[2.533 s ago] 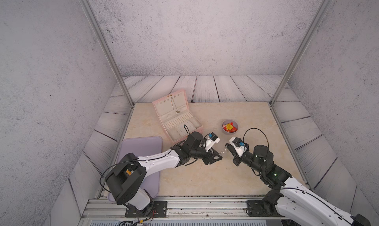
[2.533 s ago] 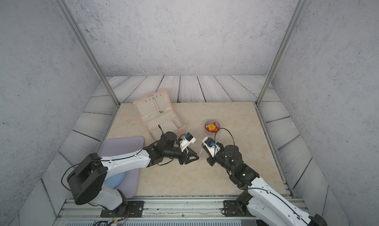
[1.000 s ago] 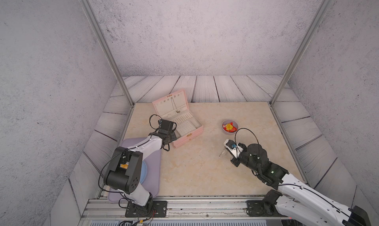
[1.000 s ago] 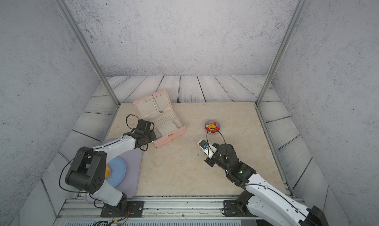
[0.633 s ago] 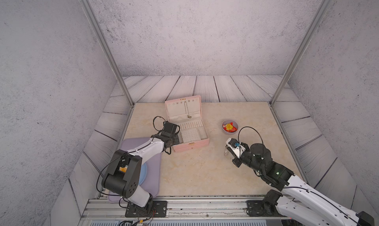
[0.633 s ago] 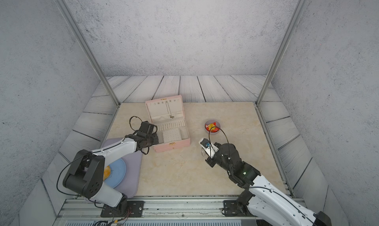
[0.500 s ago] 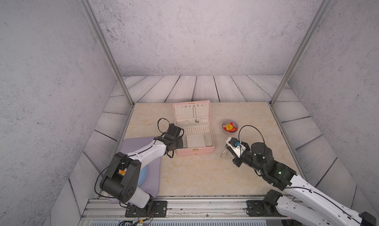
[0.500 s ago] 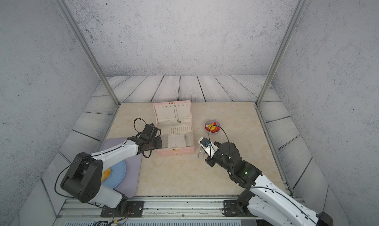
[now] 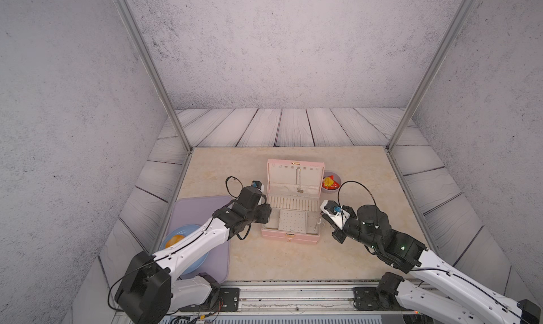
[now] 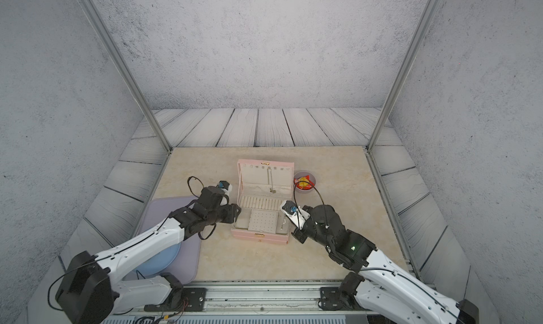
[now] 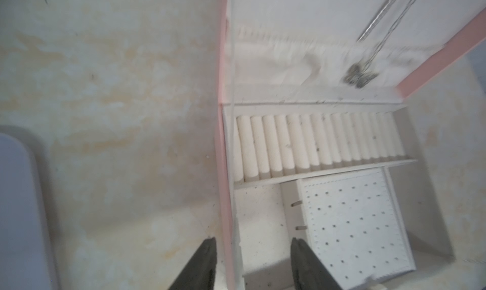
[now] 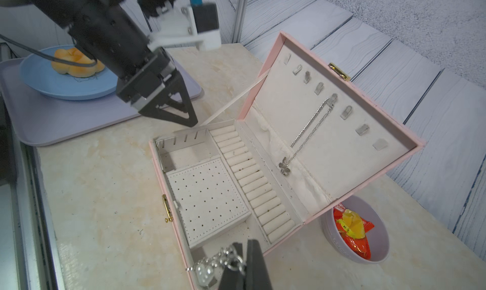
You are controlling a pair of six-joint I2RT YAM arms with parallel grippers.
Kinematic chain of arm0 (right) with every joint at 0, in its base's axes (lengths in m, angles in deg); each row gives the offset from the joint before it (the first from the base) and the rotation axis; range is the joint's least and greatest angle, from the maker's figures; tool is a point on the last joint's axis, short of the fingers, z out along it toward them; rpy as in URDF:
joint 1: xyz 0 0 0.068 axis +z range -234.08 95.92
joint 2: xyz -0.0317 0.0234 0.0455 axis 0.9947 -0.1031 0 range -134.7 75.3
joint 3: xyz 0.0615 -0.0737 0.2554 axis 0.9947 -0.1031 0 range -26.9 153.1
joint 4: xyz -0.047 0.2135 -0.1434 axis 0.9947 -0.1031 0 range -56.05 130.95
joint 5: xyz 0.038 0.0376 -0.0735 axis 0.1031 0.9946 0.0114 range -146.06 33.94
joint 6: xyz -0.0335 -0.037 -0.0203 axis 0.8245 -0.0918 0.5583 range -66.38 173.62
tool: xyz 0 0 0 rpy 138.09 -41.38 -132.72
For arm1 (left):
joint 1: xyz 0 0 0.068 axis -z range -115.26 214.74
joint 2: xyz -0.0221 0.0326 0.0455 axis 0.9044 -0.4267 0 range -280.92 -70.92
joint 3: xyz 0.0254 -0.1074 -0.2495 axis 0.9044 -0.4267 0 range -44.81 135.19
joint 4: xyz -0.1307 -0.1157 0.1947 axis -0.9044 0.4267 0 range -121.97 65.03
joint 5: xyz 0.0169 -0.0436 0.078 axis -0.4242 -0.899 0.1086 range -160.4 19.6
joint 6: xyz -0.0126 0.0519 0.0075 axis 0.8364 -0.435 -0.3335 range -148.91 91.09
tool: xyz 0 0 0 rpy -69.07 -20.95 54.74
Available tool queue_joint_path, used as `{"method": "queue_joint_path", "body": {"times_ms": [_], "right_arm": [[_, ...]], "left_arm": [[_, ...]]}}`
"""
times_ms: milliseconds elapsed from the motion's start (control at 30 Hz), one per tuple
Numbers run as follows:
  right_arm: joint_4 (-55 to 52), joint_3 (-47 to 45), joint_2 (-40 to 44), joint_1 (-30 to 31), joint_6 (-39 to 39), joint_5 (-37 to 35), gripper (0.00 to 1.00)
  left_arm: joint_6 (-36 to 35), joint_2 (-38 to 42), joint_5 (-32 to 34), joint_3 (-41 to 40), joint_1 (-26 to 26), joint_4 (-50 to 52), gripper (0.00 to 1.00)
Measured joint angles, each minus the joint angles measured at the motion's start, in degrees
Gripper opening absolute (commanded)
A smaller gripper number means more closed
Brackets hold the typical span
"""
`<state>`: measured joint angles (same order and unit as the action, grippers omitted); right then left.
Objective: Put jewelry chain into jewelry box
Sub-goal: Move the jewelry box to the center of the board, then open the fastener on the jewelry box.
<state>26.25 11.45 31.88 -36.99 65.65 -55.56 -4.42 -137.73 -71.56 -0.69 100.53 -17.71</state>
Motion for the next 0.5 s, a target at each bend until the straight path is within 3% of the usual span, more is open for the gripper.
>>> {"method": "queue_joint_path", "body": {"times_ms": [267, 500], "right_arm": [[2.4, -0.2, 0.0, 0.0, 0.0, 0.1, 0.00], [7.1, -1.1, -1.0, 0.0, -0.1, 1.1, 0.00]], "left_arm": [[-23.5, 2.6, -4.4, -0.1, 0.1, -15.8, 0.50], [-41.6, -6.5, -6.9, 0.3, 0.1, -29.4, 0.51]]}}
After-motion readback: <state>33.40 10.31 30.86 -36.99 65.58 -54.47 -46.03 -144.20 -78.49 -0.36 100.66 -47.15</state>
